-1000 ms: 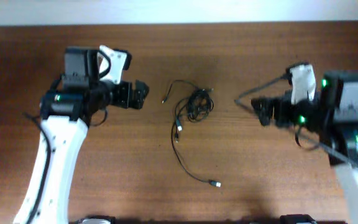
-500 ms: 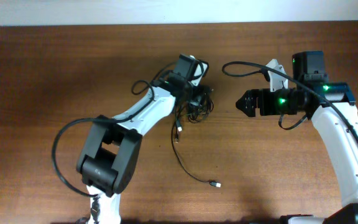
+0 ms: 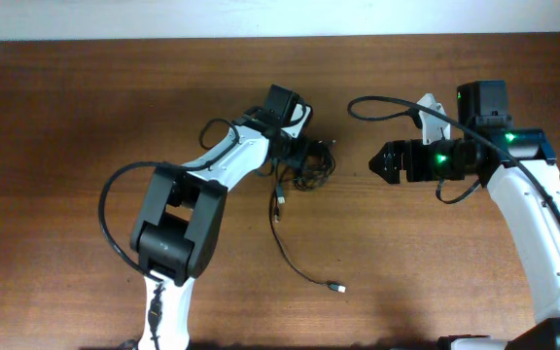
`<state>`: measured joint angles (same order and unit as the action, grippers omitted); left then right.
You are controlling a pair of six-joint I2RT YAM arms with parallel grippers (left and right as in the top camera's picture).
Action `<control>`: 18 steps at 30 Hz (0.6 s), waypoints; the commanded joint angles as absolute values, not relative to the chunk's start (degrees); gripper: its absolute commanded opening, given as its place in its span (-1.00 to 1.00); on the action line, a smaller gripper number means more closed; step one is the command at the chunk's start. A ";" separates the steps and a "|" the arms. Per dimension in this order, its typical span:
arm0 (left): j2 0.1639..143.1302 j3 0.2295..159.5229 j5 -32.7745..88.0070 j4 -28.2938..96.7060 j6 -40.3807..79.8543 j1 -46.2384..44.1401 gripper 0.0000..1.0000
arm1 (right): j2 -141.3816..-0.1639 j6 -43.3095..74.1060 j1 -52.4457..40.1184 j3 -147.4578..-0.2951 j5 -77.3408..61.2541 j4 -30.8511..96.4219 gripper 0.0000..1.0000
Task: Untangle cables
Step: 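Reach both grippers toward the black cable bundle and grasp it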
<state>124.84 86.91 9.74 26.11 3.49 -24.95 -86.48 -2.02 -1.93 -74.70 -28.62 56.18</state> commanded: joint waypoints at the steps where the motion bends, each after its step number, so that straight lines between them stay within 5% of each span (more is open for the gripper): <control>1: 126.87 87.24 13.39 26.57 2.98 -25.23 -0.13 | -86.59 -2.13 -2.24 -75.66 -29.34 56.16 0.93; 2: 126.87 87.24 13.34 27.07 2.98 -25.34 -0.22 | -86.59 -2.13 -2.24 -75.66 -29.34 56.10 0.93; 5: 126.87 87.24 14.24 27.94 3.01 -25.45 -0.96 | -86.59 -2.13 -2.24 -75.66 -29.36 56.16 0.93; 11: 115.13 97.30 14.24 45.15 3.92 -16.91 -1.00 | -86.59 11.29 -2.79 -75.66 -30.04 50.81 0.78; 18: 106.26 97.86 16.21 52.84 6.85 -15.07 -1.00 | -86.80 32.97 -16.99 -75.66 -26.44 30.06 0.43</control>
<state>107.66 97.19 13.58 52.60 5.50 -15.25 -86.52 27.77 -15.16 -74.83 -28.99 31.48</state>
